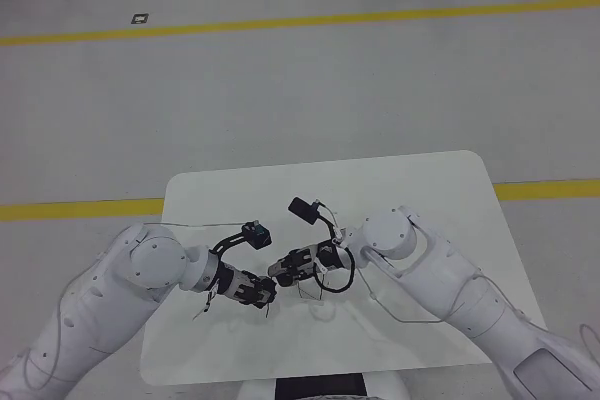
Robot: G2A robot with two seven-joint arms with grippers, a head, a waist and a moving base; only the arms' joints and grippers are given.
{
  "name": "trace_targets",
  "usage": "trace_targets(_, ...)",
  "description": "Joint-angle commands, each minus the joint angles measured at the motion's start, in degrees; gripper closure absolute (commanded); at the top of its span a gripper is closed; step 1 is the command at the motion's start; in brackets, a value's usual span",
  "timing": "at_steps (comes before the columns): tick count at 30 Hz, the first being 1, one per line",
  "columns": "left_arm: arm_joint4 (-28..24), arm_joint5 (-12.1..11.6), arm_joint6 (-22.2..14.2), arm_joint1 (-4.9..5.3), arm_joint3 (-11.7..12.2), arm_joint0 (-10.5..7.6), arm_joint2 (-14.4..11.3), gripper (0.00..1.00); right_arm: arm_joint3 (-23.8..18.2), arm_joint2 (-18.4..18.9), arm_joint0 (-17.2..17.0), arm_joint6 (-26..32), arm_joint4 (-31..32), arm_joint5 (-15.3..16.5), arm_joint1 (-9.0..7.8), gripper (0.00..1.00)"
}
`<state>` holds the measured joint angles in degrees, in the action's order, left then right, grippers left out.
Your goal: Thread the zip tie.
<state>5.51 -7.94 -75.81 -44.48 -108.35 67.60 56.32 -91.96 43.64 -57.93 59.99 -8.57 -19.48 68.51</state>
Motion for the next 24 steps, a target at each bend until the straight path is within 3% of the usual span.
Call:
trace_targets(1, 0.0, 0.0, 0.0, 0.0, 0.0, 0.0, 0.0, 1.0, 0.15, -0.18, 0.21, 0.14, 0.05, 0.0, 0.04, 0.82)
trace_targets(15, 0.0, 0.0, 0.0, 0.0, 0.0, 0.0, 0.0, 1.0, 1.47, -1.25, 1.5, 0.32, -0.35, 0.05, 0.41, 0.85)
trace_targets(24, 0.0, 0.0, 0.0, 0.0, 0.0, 0.0, 0.0, 1.0, 2.07, -1.74, 2.17, 0.54, -0.4, 0.1, 0.6, 0.92)
